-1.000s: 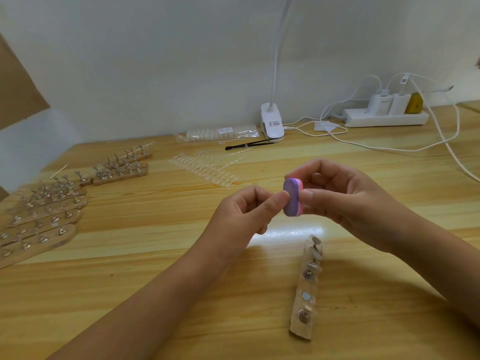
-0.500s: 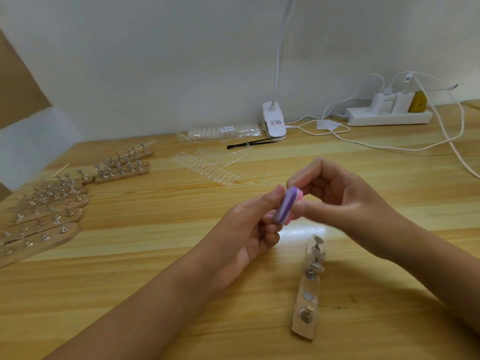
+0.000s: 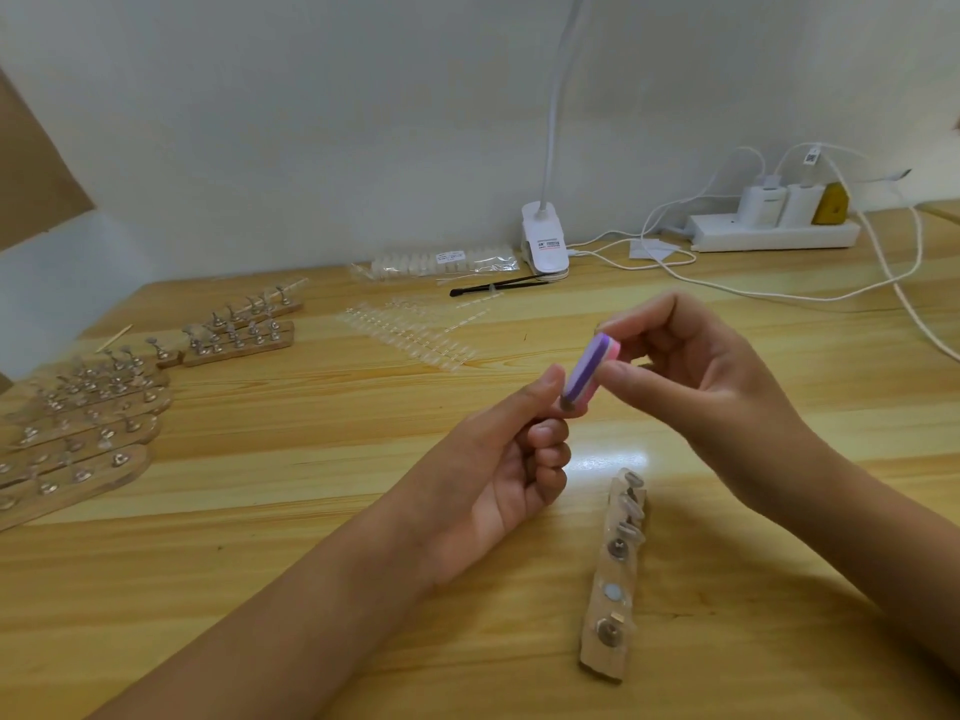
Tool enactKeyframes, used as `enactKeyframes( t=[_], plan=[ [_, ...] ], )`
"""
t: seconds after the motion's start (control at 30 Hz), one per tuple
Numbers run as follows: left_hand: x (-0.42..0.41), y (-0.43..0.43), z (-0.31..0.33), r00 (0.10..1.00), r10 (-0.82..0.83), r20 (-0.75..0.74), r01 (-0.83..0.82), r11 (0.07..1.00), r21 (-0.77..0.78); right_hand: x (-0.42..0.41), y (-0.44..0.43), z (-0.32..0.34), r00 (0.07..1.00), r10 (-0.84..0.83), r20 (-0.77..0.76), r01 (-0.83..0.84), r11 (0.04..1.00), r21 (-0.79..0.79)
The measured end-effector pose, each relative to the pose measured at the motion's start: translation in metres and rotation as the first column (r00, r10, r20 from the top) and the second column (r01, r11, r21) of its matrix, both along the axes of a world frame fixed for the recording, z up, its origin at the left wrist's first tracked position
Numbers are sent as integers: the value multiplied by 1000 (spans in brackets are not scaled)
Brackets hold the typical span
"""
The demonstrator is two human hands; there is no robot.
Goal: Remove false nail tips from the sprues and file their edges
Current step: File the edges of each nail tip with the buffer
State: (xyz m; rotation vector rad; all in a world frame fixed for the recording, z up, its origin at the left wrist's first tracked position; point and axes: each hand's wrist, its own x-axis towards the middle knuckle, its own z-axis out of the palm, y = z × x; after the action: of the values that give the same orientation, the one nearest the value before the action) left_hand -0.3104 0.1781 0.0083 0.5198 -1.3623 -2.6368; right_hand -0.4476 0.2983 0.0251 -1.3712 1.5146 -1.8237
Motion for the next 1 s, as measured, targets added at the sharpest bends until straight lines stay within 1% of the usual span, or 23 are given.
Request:
enactKeyframes(
  t=[0.1, 0.2, 0.33, 0.43, 0.57, 0.67, 0.8, 0.87, 0.9, 0.97, 1.0],
  plan=[
    [0, 1, -1, 1000, 6, 6, -7, 1000, 9, 2, 0, 1, 999, 42, 6, -43, 999, 7],
    [0, 1, 0, 1000, 16, 10, -16, 1000, 16, 3, 0, 2, 998, 49, 50, -49, 999, 0],
    [0, 1, 0, 998, 62, 31, -63, 998, 31, 7, -1, -1, 998, 64, 29, -66, 996, 67],
    [0, 0, 0, 998, 57, 26, -58, 998, 12, 7, -1, -1, 996, 33, 85, -34, 999, 6],
    [0, 0, -1, 997, 80, 23, -80, 997, 19, 11, -3, -3, 995, 40, 86, -42, 999, 22],
    [0, -1, -1, 997, 81, 8, -81, 997, 13, 13, -3, -3, 992, -3, 123, 7, 1000, -28],
    [1, -2, -1, 995, 100, -9, -100, 995, -23, 14, -4, -4, 994, 25, 104, -27, 999, 18],
    [0, -1, -1, 993, 110, -31, -112, 991, -77, 13, -4, -4, 991, 0, 131, 2, 1000, -15],
    [0, -1, -1, 991, 132, -40, -136, 982, -130, 12, -4, -3, 989, -5, 148, 9, 1000, -28],
    [2, -2, -2, 977, 205, -56, -212, 924, -317, 11, -3, -3, 985, 24, 169, -21, 1000, -20],
    [3, -3, -2, 969, 236, -74, -244, 866, -436, 11, -3, -3, 984, 50, 171, -50, 999, -3]
  ],
)
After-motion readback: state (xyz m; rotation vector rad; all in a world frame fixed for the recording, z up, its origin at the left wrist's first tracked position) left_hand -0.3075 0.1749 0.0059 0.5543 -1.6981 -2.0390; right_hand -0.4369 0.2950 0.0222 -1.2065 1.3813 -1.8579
